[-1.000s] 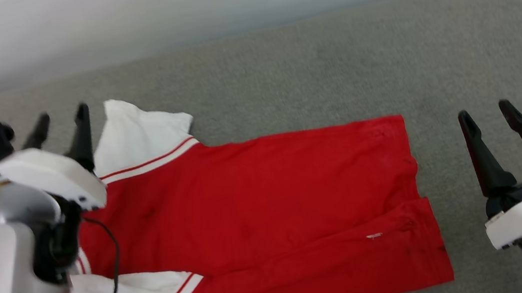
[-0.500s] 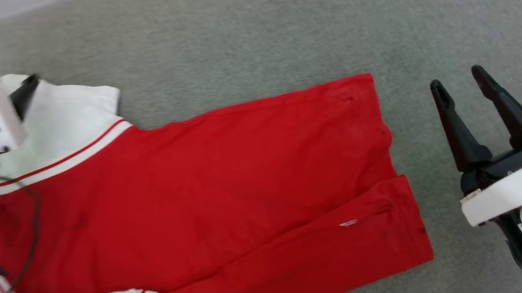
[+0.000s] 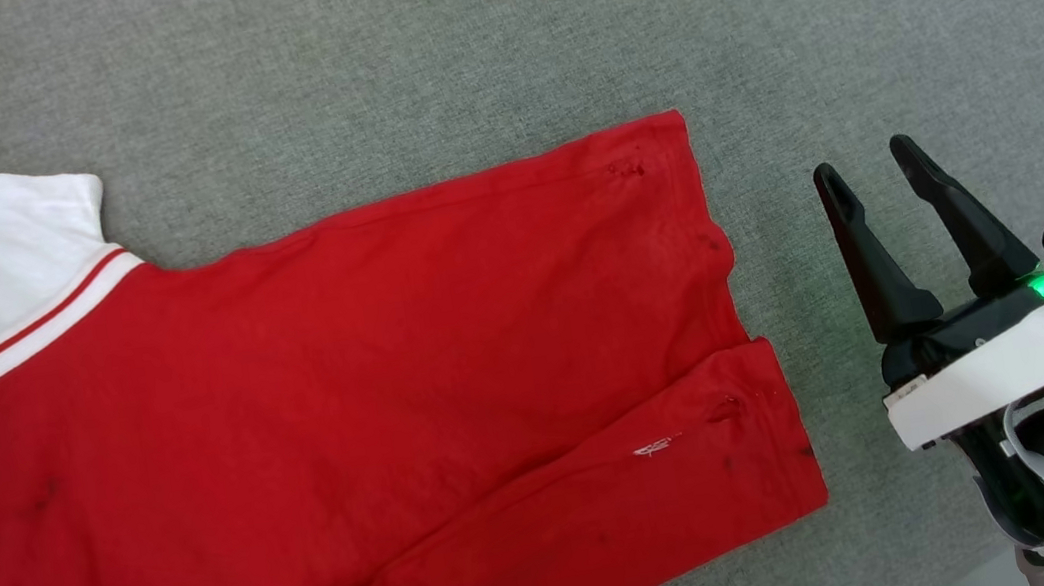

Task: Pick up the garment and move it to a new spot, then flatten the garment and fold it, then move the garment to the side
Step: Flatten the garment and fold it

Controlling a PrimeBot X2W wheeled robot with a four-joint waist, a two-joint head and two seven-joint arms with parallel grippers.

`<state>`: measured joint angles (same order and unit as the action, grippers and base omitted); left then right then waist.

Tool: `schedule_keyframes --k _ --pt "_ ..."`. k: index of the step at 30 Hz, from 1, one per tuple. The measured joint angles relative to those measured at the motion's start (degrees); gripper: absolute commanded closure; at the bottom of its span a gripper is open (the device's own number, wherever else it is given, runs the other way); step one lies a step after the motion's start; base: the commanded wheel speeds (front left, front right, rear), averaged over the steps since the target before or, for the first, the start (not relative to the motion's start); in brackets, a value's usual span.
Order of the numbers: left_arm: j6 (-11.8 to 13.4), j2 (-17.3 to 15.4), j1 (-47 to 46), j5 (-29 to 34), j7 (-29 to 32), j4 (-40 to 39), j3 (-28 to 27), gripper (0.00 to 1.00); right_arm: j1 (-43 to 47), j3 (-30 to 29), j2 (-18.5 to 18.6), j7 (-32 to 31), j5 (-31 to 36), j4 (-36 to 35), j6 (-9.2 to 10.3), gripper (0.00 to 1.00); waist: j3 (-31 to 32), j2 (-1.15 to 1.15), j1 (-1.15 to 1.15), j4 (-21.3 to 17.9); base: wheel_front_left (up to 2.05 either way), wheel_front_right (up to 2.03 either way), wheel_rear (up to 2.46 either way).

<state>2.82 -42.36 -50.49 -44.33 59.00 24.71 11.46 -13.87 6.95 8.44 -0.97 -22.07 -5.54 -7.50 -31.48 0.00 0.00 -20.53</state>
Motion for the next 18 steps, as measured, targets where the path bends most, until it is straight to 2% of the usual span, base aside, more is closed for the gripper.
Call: schedule_keyframes --k 1,5,10,18 --pt "0.54 -0.08 0.07 -0.43 0.51 -0.20 -0.42 1.00 -0.09 0.07 0.11 -0.01 -0.35 0.18 0.00 0.00 -0.22 0.00 0.00 -0.21 0.00 0.00 0.00" --pt "1.78 0.27 1.28 -1.40 0.00 -1.02 -1.51 1.00 -0.71 0.51 0.91 -1.36 -3.01 1.18 0.00 0.00 -0.35 0.00 0.00 -0.29 0.00 0.00 0.00" --pt "1.56 2.01 2.11 -1.12 -3.35 -0.81 -1.14 1.00 -3.03 1.20 3.67 -6.95 -8.33 3.24 0.00 0.00 0.74 0.00 0.00 0.87 0.00 0.00 0.00" --pt "-0.54 7.11 0.03 -0.21 -6.71 -1.92 1.90 1.00 -11.09 1.80 9.55 -24.86 -17.28 10.67 0.00 0.00 2.38 0.00 -0.01 5.65 0.00 0.00 0.00"
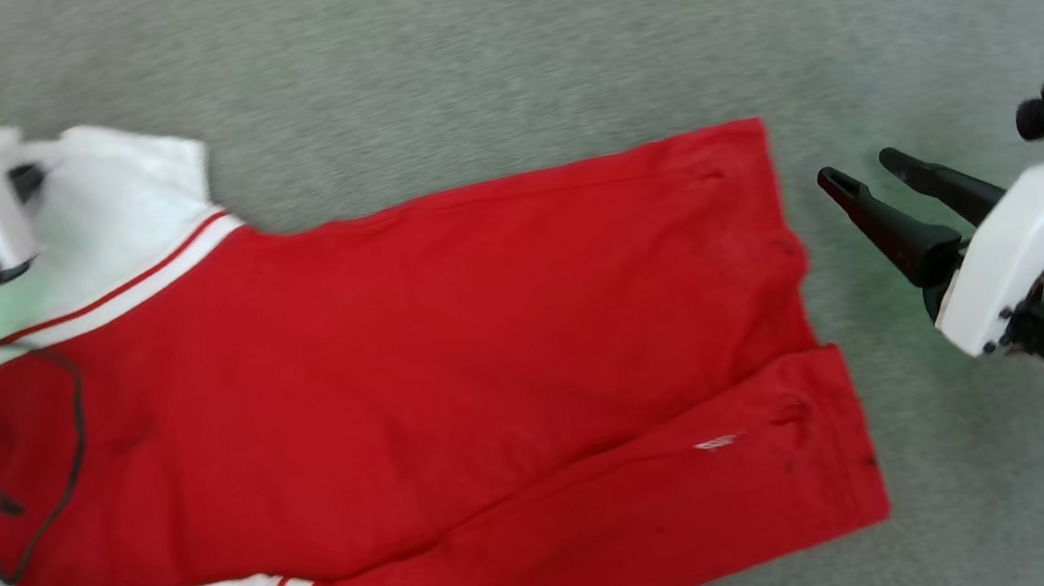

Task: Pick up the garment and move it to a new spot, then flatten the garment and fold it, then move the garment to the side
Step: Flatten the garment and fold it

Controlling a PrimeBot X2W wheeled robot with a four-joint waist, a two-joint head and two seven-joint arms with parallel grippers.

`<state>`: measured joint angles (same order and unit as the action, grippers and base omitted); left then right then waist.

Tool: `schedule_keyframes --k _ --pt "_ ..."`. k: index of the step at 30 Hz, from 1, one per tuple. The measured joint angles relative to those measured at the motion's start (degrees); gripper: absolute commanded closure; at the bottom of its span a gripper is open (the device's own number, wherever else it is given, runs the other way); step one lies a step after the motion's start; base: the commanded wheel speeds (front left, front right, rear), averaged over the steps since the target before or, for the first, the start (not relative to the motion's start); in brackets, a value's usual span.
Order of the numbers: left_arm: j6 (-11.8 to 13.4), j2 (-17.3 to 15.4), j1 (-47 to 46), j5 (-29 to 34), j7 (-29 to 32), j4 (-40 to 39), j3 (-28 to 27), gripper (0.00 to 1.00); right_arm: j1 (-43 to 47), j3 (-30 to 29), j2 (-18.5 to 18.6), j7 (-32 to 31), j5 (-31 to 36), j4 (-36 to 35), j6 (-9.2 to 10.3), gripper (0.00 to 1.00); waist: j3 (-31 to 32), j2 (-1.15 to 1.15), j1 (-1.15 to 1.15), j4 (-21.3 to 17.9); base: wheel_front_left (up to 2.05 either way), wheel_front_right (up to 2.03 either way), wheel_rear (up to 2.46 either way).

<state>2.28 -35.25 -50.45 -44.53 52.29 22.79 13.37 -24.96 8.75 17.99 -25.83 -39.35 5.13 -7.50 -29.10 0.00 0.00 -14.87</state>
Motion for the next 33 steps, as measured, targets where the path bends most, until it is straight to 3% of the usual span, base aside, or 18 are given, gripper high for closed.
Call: schedule_keyframes --k 13,14,15,16,17,22,33 --pt "-2.88 3.50 -4.52 1.09 -3.61 -5.91 2.76 1.00 -13.22 2.03 2.72 -21.49 -2.05 9.46 -0.01 0.00 -2.32 0.00 0.00 8.62 0.00 0.00 0.00" --pt "-3.07 3.55 -4.55 1.09 -3.71 -6.12 2.82 1.00 -13.93 2.24 2.91 -23.01 -1.53 10.04 -0.05 0.07 -2.52 0.00 0.00 9.01 0.00 0.00 0.00" --pt "-3.14 3.61 -4.55 1.11 -4.09 -6.30 2.94 1.00 -14.44 2.24 2.94 -24.29 -1.47 10.50 -0.04 0.57 -2.66 0.00 0.01 9.38 0.00 0.00 0.00" --pt "-3.28 3.64 -4.55 1.11 -4.16 -6.47 2.98 1.00 -14.90 2.22 3.07 -25.50 -1.40 10.95 -0.04 0.88 -2.73 0.00 0.01 9.72 0.00 0.00 0.00" --pt "-3.30 3.63 -4.52 1.11 -4.33 -6.62 3.01 1.00 -15.23 2.32 3.28 -26.43 -1.12 11.13 -0.04 1.00 -2.76 0.00 0.01 9.99 0.00 0.00 0.00" --pt "-3.48 3.71 -3.42 1.04 -5.97 -7.19 2.82 1.00 -15.99 3.12 3.57 -27.58 0.26 11.39 0.01 1.00 -2.25 0.00 0.01 10.74 0.00 0.00 0.00" --pt "-3.25 2.91 6.17 0.88 -13.35 -9.91 0.69 1.00 -10.90 1.31 5.25 -17.11 5.08 6.08 0.00 1.00 3.82 0.00 0.01 12.42 0.00 0.00 0.00"
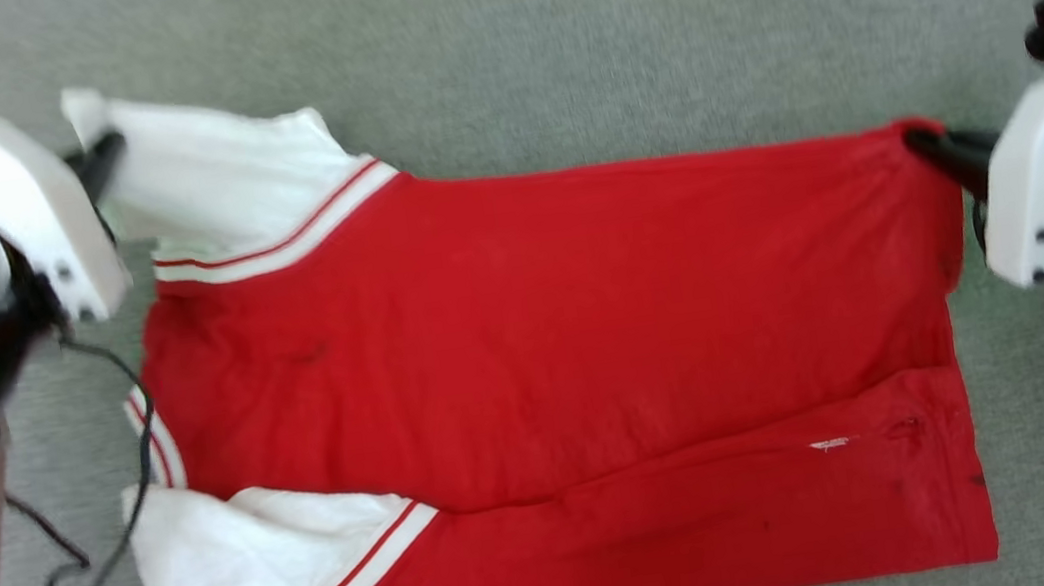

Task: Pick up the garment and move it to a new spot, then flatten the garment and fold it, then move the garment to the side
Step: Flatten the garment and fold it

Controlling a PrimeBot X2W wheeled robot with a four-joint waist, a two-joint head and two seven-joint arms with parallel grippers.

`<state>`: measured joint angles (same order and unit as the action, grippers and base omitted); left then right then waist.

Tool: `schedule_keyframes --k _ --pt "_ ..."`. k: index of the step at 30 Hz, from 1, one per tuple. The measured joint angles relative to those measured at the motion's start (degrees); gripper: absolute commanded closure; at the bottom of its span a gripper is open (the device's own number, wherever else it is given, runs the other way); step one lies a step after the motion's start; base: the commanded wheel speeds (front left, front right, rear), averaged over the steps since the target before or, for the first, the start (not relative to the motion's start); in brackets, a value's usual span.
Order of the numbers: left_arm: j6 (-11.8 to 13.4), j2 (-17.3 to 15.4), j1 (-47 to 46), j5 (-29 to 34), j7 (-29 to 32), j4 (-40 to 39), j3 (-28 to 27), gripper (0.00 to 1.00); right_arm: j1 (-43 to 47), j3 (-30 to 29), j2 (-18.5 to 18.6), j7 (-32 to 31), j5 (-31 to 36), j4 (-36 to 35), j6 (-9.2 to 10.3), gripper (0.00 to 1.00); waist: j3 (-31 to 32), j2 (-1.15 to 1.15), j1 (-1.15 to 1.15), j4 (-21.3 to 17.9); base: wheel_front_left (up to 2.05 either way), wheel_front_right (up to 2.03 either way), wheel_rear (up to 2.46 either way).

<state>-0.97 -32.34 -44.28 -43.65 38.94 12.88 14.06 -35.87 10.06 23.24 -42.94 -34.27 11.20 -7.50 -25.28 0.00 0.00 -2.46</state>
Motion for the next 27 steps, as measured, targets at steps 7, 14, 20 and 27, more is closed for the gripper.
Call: schedule_keyframes --k 7,14,20,27 --pt "2.53 -1.26 13.54 -1.37 -4.94 -6.38 -3.47 1.00 9.79 -4.34 -1.16 1.15 0.58 -3.94 -0.01 1.00 5.61 0.00 0.00 1.63 0.00 0.00 0.00" --pt "6.24 -1.03 29.86 -3.41 -8.50 -12.39 -7.10 1.00 20.19 -7.97 -4.53 3.72 0.02 -6.99 -0.01 1.00 10.15 0.00 0.01 2.89 0.00 0.00 0.00" --pt "7.95 2.69 39.94 -5.77 -10.42 -12.63 -7.13 1.00 27.92 -10.94 -7.05 7.78 -0.13 -5.67 -0.01 1.00 12.23 0.00 0.00 3.69 0.00 0.00 0.00" --pt "7.50 7.42 45.48 -8.43 -13.76 -8.16 -6.92 0.00 34.85 -12.45 -9.64 12.47 0.42 -3.41 -0.01 0.00 14.13 0.00 0.00 3.45 0.00 0.00 0.00"
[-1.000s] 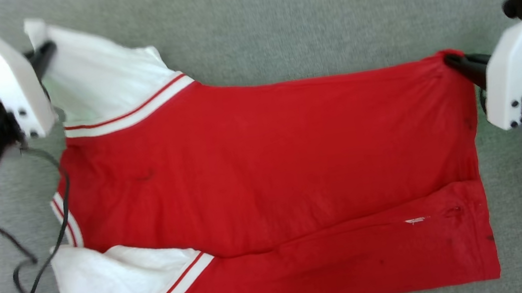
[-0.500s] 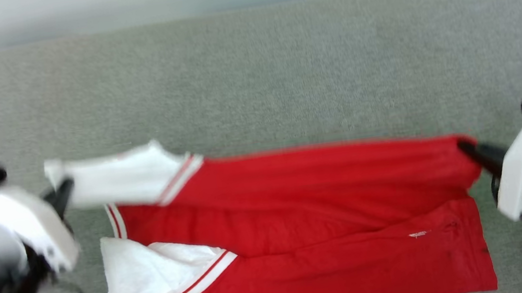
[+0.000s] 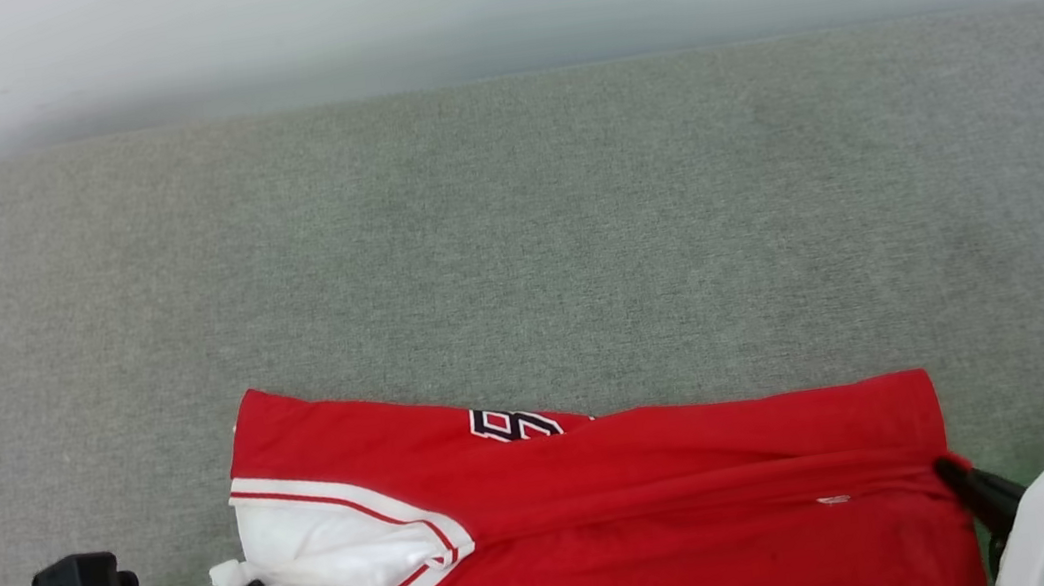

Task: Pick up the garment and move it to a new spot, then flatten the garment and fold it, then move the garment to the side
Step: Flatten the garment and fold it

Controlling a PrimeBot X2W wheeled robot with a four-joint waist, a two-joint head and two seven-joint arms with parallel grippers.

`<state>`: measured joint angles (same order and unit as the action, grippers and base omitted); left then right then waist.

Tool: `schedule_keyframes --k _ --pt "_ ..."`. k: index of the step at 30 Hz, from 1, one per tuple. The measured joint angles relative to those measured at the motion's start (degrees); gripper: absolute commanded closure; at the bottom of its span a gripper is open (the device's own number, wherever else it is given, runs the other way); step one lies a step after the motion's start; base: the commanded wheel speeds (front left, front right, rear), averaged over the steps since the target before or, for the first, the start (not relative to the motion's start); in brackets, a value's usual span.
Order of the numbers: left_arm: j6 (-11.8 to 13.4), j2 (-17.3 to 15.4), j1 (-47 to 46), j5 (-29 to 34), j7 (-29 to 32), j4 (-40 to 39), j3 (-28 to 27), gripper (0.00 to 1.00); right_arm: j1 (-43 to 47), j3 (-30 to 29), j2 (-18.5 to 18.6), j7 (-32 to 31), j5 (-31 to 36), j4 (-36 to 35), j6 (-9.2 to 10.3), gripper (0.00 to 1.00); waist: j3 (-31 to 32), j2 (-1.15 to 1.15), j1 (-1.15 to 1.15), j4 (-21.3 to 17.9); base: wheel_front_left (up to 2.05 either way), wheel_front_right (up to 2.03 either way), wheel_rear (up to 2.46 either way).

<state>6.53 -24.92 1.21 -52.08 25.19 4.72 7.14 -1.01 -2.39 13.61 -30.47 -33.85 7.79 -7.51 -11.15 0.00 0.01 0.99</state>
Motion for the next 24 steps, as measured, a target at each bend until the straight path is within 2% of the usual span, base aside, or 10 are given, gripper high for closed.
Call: schedule_keyframes --k 6,12,19,24 --pt "-1.33 2.34 0.54 2.43 -7.11 3.03 0.52 0.00 3.18 0.74 -0.85 4.60 0.69 -0.22 0.00 0.00 1.87 0.00 0.00 -0.44 0.00 0.00 0.00" --pt "-0.74 3.59 -1.50 8.17 -15.63 0.91 1.49 0.00 5.39 -1.00 0.05 5.38 1.32 -7.82 0.01 0.00 4.00 0.00 0.00 -0.59 0.00 0.00 0.00" --pt "0.14 5.60 -4.37 14.62 -24.69 -3.72 3.45 0.00 6.72 -6.51 0.63 -2.56 1.92 -15.15 0.01 0.00 6.12 0.00 0.00 -0.46 0.00 0.00 0.00" --pt "0.55 6.56 -6.08 20.00 -32.39 -5.86 5.12 0.00 6.47 -10.58 0.98 -12.58 1.64 -17.16 0.01 0.00 6.57 0.00 0.00 0.65 0.00 0.00 0.00"
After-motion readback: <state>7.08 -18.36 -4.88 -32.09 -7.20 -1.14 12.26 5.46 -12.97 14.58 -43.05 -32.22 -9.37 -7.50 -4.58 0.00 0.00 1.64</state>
